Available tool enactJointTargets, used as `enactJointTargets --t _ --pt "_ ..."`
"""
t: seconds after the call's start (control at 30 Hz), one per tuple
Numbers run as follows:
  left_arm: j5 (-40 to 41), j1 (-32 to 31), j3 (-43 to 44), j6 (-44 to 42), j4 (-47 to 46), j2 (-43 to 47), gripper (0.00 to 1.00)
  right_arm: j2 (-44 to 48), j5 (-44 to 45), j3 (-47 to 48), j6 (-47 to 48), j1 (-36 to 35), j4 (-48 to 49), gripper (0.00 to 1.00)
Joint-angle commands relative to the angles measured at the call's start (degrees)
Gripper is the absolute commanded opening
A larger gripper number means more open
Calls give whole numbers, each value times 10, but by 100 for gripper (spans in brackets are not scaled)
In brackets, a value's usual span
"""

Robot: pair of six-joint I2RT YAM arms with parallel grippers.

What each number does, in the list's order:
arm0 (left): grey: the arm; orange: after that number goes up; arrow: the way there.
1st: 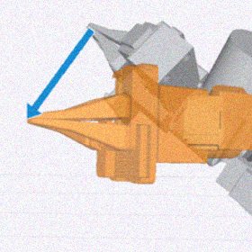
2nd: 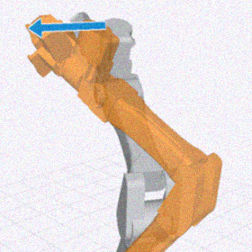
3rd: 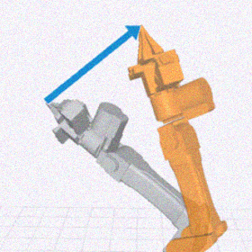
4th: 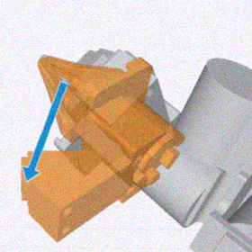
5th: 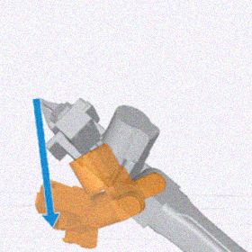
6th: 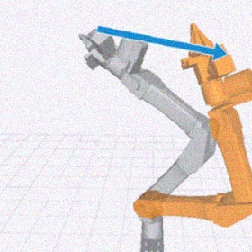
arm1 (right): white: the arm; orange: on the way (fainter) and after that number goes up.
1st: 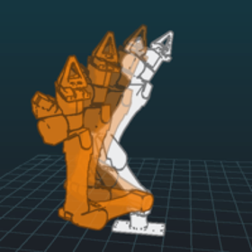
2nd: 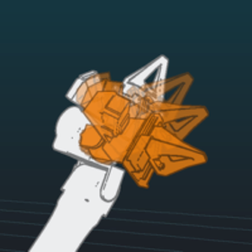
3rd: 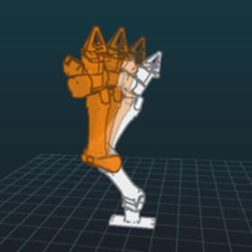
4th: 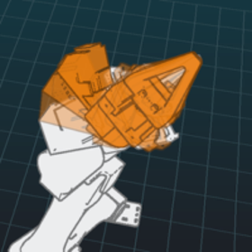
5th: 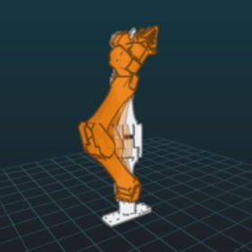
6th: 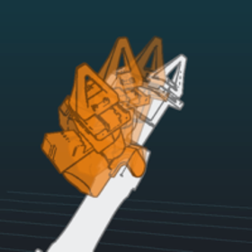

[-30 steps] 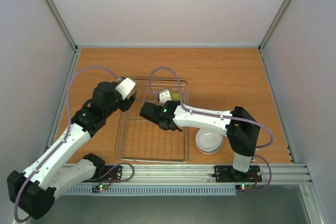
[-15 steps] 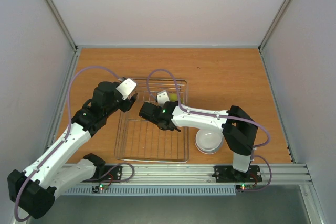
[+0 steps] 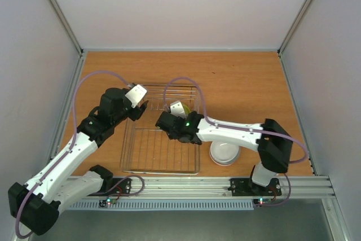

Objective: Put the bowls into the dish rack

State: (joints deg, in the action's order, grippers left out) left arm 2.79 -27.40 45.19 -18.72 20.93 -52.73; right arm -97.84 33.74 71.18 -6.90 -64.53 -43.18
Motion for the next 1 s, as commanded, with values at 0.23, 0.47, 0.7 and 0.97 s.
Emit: enactJointTargets --t 0.23,0.47,0.7,0.97 --pt "-90 0 42 -14 72 -33 43 227 63 -23 -9 -51 -31 99" --pt "-222 -52 105 -30 169 -143 42 388 152 -127 -113 -51 -72 99" --pt "-203 -172 195 -39 210 -243 44 456 218 -139 -294 -51 -277 99" --pt "-205 -237 325 -40 237 -386 28 490 241 -172 -463 -52 -424 98"
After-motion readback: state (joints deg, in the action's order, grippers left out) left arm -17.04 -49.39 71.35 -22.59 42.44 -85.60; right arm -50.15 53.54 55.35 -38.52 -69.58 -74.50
